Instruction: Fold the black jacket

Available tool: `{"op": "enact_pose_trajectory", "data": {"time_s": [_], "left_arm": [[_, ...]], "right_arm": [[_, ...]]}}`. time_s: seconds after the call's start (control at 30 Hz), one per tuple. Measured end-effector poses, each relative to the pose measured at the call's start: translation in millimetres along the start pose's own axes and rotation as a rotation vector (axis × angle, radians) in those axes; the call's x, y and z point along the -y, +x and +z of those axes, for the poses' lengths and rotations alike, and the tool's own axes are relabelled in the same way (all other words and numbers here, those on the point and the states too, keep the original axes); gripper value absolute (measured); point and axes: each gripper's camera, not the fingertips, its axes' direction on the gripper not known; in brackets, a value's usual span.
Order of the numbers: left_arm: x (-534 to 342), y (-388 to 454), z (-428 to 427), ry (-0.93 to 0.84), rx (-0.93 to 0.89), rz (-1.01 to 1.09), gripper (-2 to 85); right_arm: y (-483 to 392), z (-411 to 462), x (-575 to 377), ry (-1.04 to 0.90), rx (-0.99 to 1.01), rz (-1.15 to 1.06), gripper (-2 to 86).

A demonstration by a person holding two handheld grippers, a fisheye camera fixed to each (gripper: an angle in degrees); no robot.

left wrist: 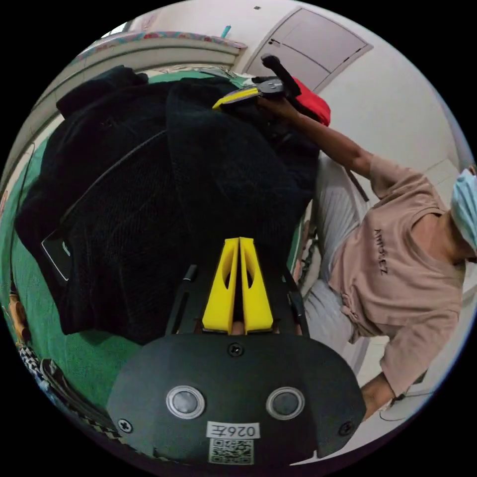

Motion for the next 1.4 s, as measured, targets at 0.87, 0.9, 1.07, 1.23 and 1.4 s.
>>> {"op": "enact_pose_trajectory", "data": {"time_s": [0.87, 0.9, 1.07, 1.23, 1.4], "left_arm": [[210, -305, -117, 0.556, 0.092, -0.381, 6.8], [209, -299, -122, 0.586, 0.101, -0.366, 4.9], [208, -186, -165, 0.791, 0.23, 0.005, 4.9], [148, -58, -171, 0.785, 0.367, 0.292, 22.0], [68, -18, -139, 0.71, 0.537, 0.128, 20.4]], "right_arm": [[218, 82, 186, 0.272, 0.377, 0.627, 0.0], [215, 65, 182, 0.368, 0.393, 0.611, -0.5], [185, -41, 140, 0.915, 0.519, 0.46, -0.9], [109, -153, 51, 1.088, 0.613, -0.11, -0.9], [-23, -160, -45, 0.464, 0.629, -0.559, 2.1]]}}
